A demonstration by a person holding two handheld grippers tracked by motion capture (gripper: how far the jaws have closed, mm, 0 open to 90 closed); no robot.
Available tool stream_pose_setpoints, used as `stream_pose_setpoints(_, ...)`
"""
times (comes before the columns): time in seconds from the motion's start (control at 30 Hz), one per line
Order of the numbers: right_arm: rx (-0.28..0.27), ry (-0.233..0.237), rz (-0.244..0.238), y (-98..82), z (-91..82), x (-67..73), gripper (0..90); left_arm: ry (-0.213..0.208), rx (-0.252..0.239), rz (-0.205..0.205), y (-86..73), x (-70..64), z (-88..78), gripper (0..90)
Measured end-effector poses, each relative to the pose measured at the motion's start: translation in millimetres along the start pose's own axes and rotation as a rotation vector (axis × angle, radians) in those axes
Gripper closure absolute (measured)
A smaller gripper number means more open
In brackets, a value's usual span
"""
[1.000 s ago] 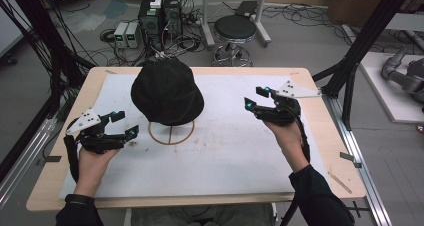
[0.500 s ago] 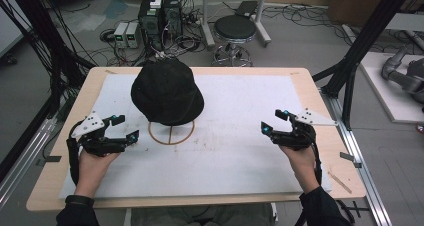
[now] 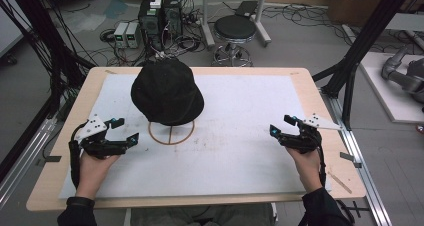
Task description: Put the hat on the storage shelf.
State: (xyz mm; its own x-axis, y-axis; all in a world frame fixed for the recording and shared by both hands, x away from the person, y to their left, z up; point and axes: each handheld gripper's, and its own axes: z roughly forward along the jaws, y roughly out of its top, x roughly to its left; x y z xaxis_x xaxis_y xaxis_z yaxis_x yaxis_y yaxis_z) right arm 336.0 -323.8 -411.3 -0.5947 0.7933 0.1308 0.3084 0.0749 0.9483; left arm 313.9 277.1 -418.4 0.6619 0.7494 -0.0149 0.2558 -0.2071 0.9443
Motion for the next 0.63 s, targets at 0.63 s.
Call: stream_pose_setpoints(0.63, 0.003, -0.013, 0.025, -0.7, -0.1, -3.9, 22.1, 0.014, -0.002, -0.010, -1.6, 2.0, -0.8, 19.3)
